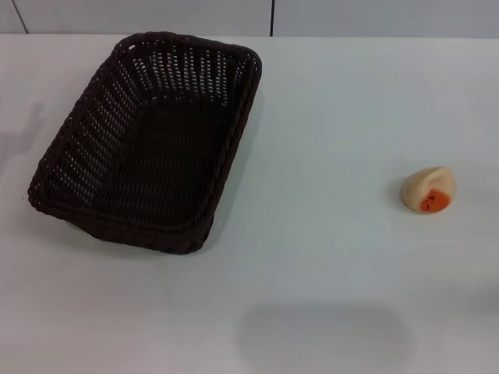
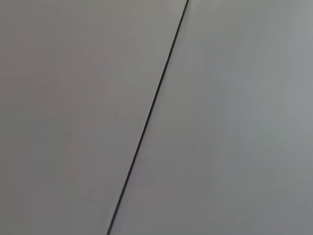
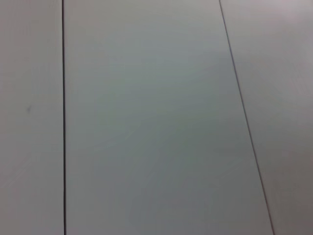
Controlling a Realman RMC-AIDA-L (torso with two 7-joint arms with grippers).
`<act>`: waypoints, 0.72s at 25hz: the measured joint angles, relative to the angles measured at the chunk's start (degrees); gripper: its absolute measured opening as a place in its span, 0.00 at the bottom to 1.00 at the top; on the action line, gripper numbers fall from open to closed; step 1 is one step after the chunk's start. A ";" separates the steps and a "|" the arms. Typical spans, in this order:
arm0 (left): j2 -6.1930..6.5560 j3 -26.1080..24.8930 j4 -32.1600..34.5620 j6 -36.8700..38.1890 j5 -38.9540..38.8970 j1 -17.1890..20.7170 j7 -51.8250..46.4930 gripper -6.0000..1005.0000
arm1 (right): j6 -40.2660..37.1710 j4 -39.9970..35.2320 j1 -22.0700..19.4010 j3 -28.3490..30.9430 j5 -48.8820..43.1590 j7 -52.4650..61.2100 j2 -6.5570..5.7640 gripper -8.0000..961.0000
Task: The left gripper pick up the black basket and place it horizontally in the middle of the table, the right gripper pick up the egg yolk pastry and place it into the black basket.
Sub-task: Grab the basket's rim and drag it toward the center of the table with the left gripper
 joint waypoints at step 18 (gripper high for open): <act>0.60 0.66 -37.39 7.35 36.37 6.11 -58.83 0.80 | -0.11 0.38 0.44 -0.67 1.54 0.00 0.07 0.72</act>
